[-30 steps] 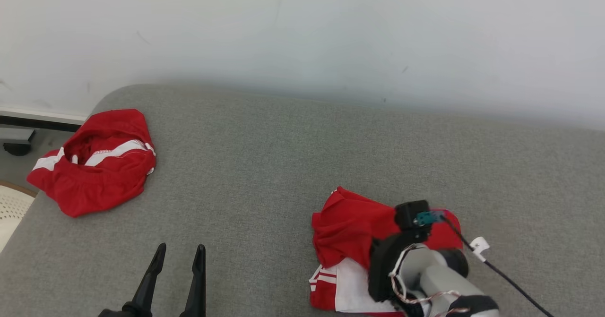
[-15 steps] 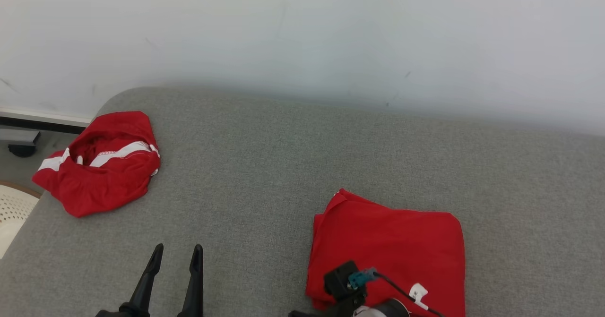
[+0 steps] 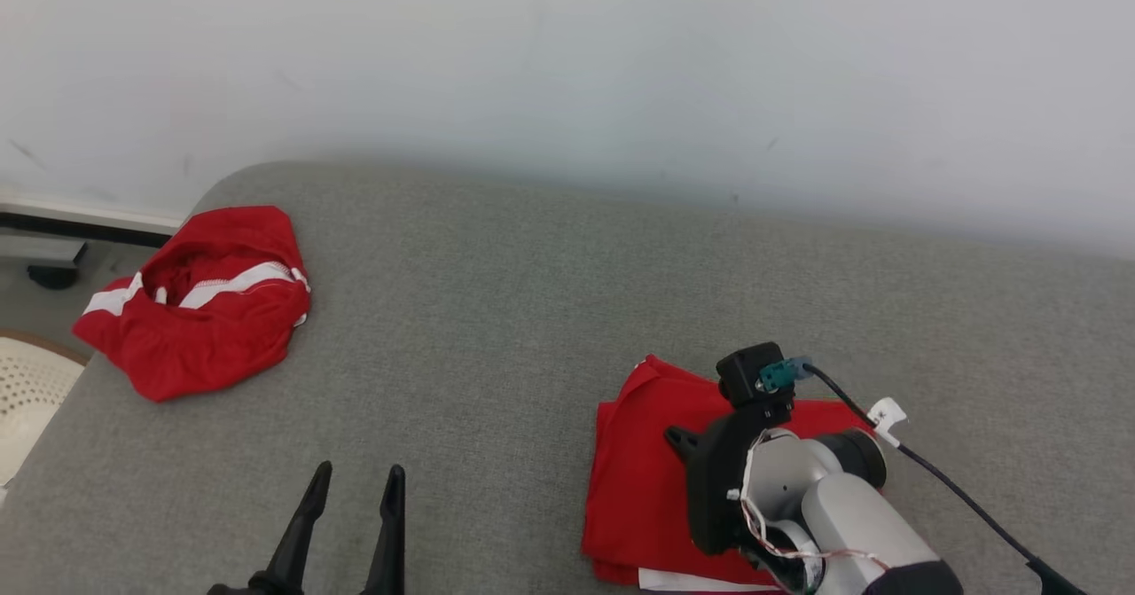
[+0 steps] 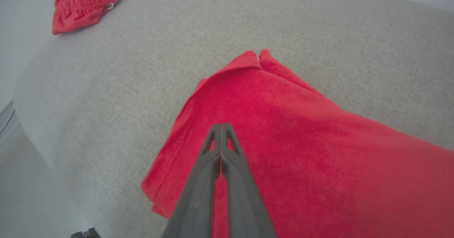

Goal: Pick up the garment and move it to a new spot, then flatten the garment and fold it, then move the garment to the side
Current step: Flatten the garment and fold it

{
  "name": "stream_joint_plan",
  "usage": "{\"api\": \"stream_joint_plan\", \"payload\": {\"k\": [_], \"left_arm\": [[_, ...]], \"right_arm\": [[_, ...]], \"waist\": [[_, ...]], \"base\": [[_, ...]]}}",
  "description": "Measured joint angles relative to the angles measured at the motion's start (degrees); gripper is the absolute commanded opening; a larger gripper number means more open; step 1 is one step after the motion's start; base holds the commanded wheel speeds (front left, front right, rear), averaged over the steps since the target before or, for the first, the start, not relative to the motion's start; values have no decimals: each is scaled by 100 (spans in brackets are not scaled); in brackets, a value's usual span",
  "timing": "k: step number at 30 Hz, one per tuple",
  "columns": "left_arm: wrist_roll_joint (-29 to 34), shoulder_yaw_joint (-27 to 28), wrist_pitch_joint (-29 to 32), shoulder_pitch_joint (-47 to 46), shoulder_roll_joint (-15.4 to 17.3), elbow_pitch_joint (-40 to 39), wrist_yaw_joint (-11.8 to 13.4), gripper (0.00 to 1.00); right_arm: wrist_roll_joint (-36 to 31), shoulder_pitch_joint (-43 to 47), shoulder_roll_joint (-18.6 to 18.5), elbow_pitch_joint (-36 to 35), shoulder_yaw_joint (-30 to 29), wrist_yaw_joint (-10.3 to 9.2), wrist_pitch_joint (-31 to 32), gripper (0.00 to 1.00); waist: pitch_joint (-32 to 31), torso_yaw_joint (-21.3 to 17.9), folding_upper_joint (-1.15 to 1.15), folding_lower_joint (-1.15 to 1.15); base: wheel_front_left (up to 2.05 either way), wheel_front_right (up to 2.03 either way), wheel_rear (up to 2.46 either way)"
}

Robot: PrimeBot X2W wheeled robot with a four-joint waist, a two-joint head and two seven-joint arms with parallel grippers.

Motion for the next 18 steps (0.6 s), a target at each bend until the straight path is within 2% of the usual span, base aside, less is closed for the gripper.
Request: {"api": "stream_joint_plan", "payload": {"k": [12, 18], "left_arm": [[-42, -311, 0, -338, 46, 33, -27, 100], [-59, -398, 0, -477, 37, 9, -27, 100]], "right_arm": [[-359, -854, -1, 1279, -371, 0, -89, 0], [-534, -1217, -1, 1675, -494, 0, -194, 0]], "waist": [[273, 486, 0, 0], [442, 618, 0, 1]], "base": [[0, 0, 0], [0, 0, 0]]}}
